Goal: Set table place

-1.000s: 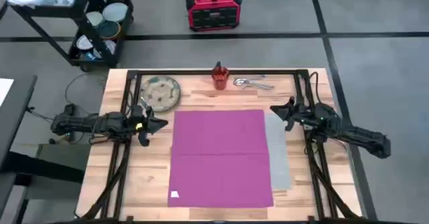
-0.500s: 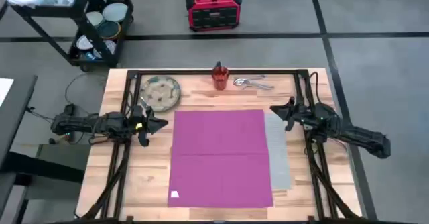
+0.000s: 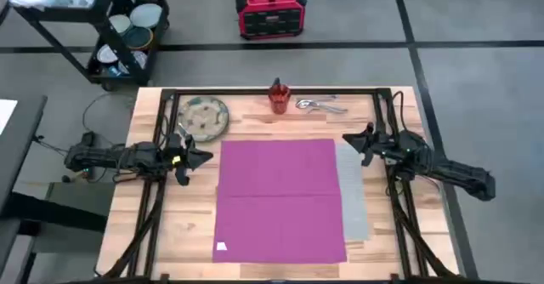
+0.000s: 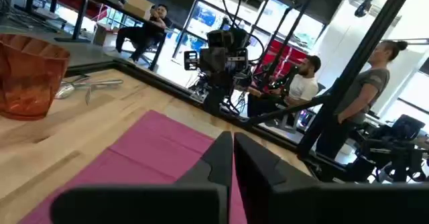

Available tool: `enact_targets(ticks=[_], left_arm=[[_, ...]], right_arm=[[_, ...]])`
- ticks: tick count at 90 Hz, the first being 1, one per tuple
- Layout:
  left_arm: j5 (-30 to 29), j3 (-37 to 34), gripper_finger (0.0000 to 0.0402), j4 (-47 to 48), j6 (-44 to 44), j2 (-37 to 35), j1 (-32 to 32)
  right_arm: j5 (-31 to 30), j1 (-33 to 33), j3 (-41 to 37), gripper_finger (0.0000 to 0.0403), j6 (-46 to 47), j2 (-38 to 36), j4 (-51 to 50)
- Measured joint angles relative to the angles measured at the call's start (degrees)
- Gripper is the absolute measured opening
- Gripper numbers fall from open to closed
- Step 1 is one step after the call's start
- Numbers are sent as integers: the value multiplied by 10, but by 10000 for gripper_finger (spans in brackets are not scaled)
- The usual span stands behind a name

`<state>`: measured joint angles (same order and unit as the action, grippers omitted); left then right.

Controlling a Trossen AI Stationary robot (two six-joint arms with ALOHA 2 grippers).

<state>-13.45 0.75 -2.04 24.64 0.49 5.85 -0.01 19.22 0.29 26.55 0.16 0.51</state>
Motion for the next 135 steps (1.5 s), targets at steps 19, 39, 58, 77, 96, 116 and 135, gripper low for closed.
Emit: enact_targets(ticks=[19, 39, 58, 77, 96, 116, 135], left_arm=[[0, 0, 0, 0, 0, 0, 0], [0, 0, 0, 0, 0, 0, 0], [0, 0, 0, 0, 0, 0, 0], [-40, 0, 0, -10, 0, 4, 0], [-76, 0, 0, -29, 5, 6, 0], [-76, 0, 0, -25, 23, 6, 0], [-76, 0, 0, -16, 64, 6, -1]], right_arm=[[0, 0, 0, 0, 0, 0, 0], [0, 0, 0, 0, 0, 0, 0], [0, 0, 0, 0, 0, 0, 0], [0, 0, 0, 0, 0, 0, 0], [0, 0, 0, 0, 0, 0, 0], [0, 0, 0, 0, 0, 0, 0], [0, 0, 0, 0, 0, 0, 0]])
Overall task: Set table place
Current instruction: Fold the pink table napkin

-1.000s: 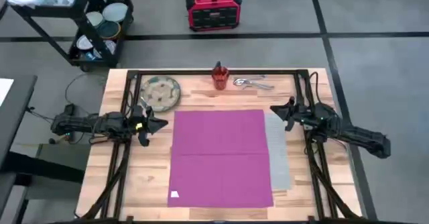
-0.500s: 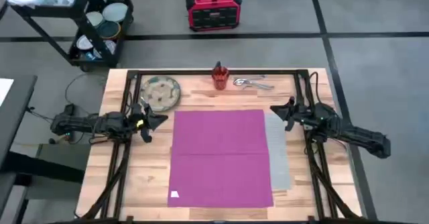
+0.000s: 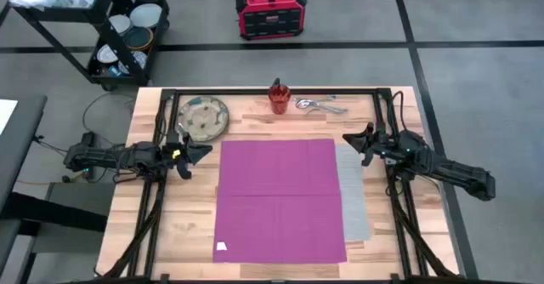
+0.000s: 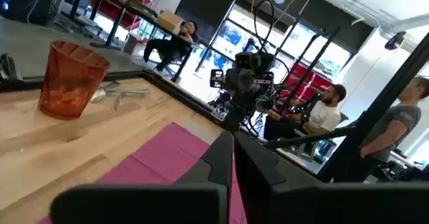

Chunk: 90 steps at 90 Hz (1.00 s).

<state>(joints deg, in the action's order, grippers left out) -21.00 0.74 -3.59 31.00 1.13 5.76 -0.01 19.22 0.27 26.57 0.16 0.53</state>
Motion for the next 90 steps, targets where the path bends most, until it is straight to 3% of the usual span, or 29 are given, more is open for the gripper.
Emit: enact_targets(ticks=[22, 47, 90], left_arm=[[22, 0, 0, 7, 33, 0, -2], [195, 0, 0, 36, 53, 0, -2], [198, 1, 0, 39, 25, 0, -2]], right_arm=[[0, 0, 0, 0, 0, 0, 0], [0, 0, 0, 0, 0, 0, 0], [0, 0, 0, 0, 0, 0, 0]])
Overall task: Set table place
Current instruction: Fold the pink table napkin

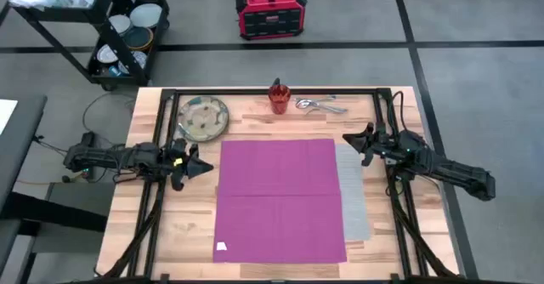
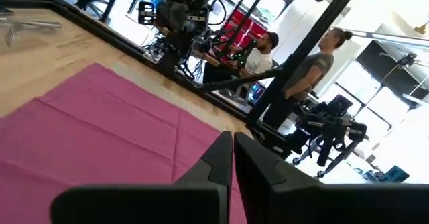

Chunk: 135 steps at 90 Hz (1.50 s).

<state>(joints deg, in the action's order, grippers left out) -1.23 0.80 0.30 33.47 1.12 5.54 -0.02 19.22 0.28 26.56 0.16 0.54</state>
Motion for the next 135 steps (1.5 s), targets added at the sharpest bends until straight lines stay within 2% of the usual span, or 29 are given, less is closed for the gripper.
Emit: enact_targets(ticks=[106, 135], left_arm=[[8, 1, 0, 2, -76, 0, 0], [12, 13, 0, 31, -99, 0, 0]], right_arm=[[0, 0, 0, 0, 0, 0, 0], [0, 0, 0, 0, 0, 0, 0]])
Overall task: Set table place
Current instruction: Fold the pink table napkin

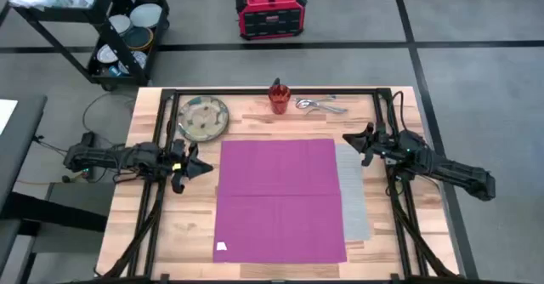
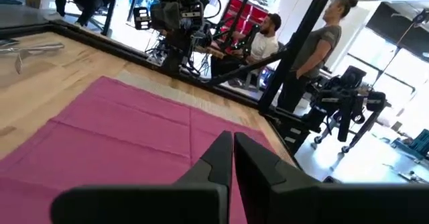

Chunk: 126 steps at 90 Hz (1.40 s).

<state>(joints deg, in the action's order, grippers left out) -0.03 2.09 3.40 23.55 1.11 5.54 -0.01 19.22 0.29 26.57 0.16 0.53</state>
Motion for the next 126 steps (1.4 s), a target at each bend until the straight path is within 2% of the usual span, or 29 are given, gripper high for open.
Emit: enact_targets(ticks=[36, 62, 86, 106, 126], left_arm=[[1, 0, 0, 1, -3, 0, 0], [-2, 0, 0, 1, 38, 0, 0], [-8, 0, 0, 1, 111, 0, 0], [-74, 0, 0, -5, 153, 0, 0], [-93, 0, 0, -7, 202, 0, 0]], right_arm=[[0, 0, 0, 0, 0, 0, 0], [0, 0, 0, 0, 0, 0, 0], [0, 0, 0, 0, 0, 0, 0], [0, 0, 0, 0, -1, 0, 0], [-17, 10, 0, 0, -219, 0, 10]])
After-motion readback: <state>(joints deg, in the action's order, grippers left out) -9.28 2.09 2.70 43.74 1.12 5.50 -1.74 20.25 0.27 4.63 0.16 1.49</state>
